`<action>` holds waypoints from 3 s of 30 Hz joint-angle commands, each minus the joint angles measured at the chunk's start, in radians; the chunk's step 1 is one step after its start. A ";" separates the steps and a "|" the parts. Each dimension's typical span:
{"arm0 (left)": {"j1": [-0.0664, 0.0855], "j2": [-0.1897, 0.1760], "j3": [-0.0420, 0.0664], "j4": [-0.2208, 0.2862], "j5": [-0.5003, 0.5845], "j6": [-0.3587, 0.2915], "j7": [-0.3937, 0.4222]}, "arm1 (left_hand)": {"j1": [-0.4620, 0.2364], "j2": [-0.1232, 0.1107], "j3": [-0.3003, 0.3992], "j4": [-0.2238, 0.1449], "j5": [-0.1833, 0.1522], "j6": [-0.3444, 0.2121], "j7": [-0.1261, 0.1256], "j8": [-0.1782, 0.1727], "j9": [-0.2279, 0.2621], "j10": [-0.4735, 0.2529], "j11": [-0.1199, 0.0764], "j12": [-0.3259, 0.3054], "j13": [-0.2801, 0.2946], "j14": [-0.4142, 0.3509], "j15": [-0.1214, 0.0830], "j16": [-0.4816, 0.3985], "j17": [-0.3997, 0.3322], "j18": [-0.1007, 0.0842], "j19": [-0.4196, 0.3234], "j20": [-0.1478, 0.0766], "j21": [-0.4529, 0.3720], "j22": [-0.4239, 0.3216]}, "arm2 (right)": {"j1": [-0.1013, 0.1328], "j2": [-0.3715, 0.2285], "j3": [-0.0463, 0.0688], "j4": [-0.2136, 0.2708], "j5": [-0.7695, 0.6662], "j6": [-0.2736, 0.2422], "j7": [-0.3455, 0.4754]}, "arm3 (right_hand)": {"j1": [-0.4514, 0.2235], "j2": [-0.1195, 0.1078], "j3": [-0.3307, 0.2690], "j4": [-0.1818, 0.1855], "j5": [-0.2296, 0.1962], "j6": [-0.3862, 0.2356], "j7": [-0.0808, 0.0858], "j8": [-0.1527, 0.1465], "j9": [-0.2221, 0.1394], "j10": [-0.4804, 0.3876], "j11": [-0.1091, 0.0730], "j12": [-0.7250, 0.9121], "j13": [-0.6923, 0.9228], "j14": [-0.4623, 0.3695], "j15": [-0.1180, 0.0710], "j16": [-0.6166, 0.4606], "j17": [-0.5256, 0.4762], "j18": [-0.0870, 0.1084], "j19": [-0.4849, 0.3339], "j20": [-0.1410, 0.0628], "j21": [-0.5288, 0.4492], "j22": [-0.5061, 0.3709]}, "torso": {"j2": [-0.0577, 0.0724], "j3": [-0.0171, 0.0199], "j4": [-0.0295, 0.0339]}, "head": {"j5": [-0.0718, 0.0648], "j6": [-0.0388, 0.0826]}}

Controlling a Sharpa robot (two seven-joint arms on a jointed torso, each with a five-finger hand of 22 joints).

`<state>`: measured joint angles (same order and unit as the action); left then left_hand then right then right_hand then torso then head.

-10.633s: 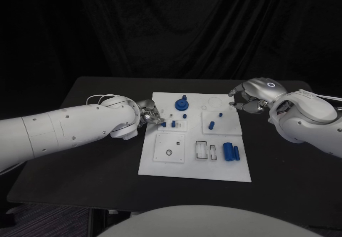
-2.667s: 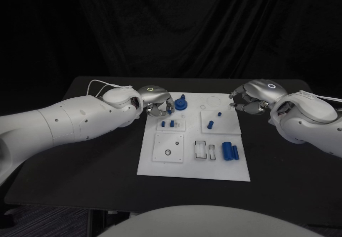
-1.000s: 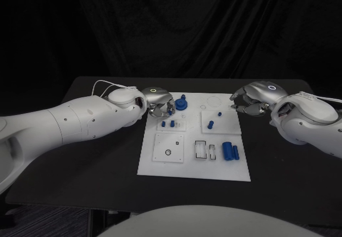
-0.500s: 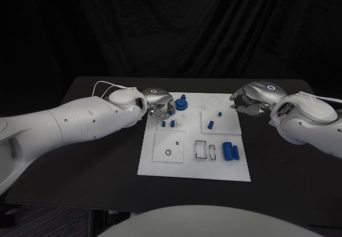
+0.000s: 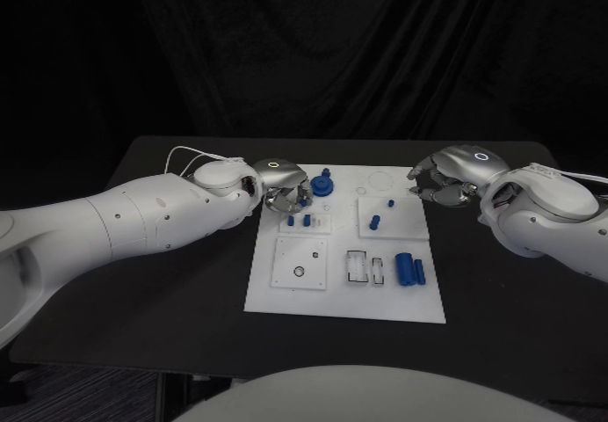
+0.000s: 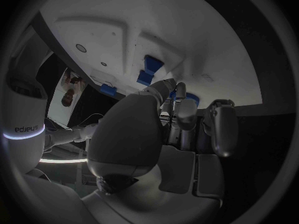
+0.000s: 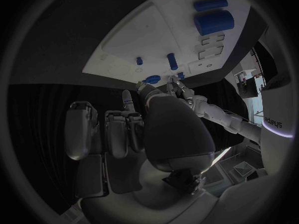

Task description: Assemble the parts on the task board

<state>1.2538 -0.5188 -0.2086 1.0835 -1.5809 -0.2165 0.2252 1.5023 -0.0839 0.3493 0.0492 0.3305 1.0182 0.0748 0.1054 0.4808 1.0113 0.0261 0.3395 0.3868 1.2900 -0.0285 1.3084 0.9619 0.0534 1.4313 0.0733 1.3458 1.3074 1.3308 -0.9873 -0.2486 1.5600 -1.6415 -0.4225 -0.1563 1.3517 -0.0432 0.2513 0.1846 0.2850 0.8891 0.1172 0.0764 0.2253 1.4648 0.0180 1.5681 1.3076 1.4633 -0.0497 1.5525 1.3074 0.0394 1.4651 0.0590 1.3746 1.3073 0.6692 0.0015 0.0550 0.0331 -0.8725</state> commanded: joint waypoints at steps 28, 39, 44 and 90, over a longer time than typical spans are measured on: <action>-0.008 -0.049 -0.003 0.005 -0.002 -0.143 -0.035 | -0.027 -0.034 0.001 0.025 -0.090 -0.357 -0.117 -0.043 -0.149 -0.160 0.054 -0.123 -0.026 -0.048 0.043 -0.031 -0.052 0.013 -0.040 0.036 -0.056 0.176 | -0.004 -0.010 0.001 0.005 -0.003 0.006 -0.007 | 0.005 -0.009 0.023 -0.003 0.003 0.005 0.003 -0.006 -0.009 0.042 0.004 -0.053 0.207 0.082 0.005 -0.062 0.180 0.025 -0.017 0.006 -0.082 0.176 | 0.000 -0.0002 0.0001 | 0.000 0.000; -0.008 -0.174 -0.004 0.062 0.110 -0.417 0.117 | -0.056 -0.023 -0.058 0.096 -0.112 -0.315 -0.127 -0.033 -0.202 -0.364 0.035 -0.011 0.041 -0.461 0.046 -0.396 -0.415 0.101 -0.433 0.054 -0.598 0.017 | 0.005 -0.022 0.001 0.026 0.007 0.002 0.039 | 0.035 -0.047 0.093 -0.016 0.004 0.047 0.009 0.004 -0.012 -0.502 0.017 -0.653 -0.292 -0.001 0.014 -0.319 -0.071 0.063 -0.100 0.014 -0.301 0.104 | 0.001 -0.0026 0.0006 | 0.004 0.000; -0.008 -0.248 -0.004 0.111 0.351 -0.402 0.283 | -0.069 -0.013 -0.155 0.176 -0.117 -0.300 -0.107 -0.038 -0.248 -0.550 0.054 0.121 0.065 -0.622 0.104 -0.588 -0.472 0.100 -0.707 0.091 -0.923 -0.071 | 0.032 -0.017 0.001 0.035 0.011 0.029 0.042 | 0.049 -0.075 0.127 -0.021 0.001 0.045 0.015 -0.002 -0.015 -0.601 0.026 -0.840 -0.445 -0.020 0.023 -0.361 -0.116 0.071 -0.120 0.019 -0.366 0.083 | 0.001 -0.0031 0.0016 | 0.003 0.000; -0.068 -0.381 -0.004 0.345 1.404 0.227 0.566 | -0.218 0.242 -0.594 0.242 -0.086 -0.744 -0.119 -0.075 -0.448 -0.965 -0.011 -0.261 -0.368 -1.290 0.147 -1.308 -0.962 0.124 -1.391 0.158 -1.316 -1.044 | -0.017 0.078 0.001 -0.075 0.013 0.184 0.071 | 0.069 -0.055 0.062 -0.080 0.022 -0.023 0.006 0.000 -0.047 -0.670 0.122 -1.294 -1.018 -0.099 0.101 -0.394 -0.244 0.090 -0.161 0.093 -0.526 0.076 | 0.008 -0.0716 0.0622 | -0.078 0.000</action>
<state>1.1876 -0.9009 -0.2139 1.4237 -0.1922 -0.0131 0.6743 1.2783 0.1564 -0.2386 0.2900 0.2434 0.2803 -0.0447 0.0348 0.0334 0.0461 0.0106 0.0839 0.0207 0.0003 0.1110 0.0037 0.0012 0.1706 0.0402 0.2259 0.0330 0.2644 1.3173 -0.9082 -0.2481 1.4877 -1.6259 -0.2485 -0.0825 1.4159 -0.1022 0.3132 0.1087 0.3066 0.8608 0.1237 0.0728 0.1772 0.7868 0.1398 0.2720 0.2894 1.3616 0.0521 1.1545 1.0633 0.1176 1.2975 0.1521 0.8447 1.3076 0.6762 -0.0678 0.1159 -0.0438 -0.8725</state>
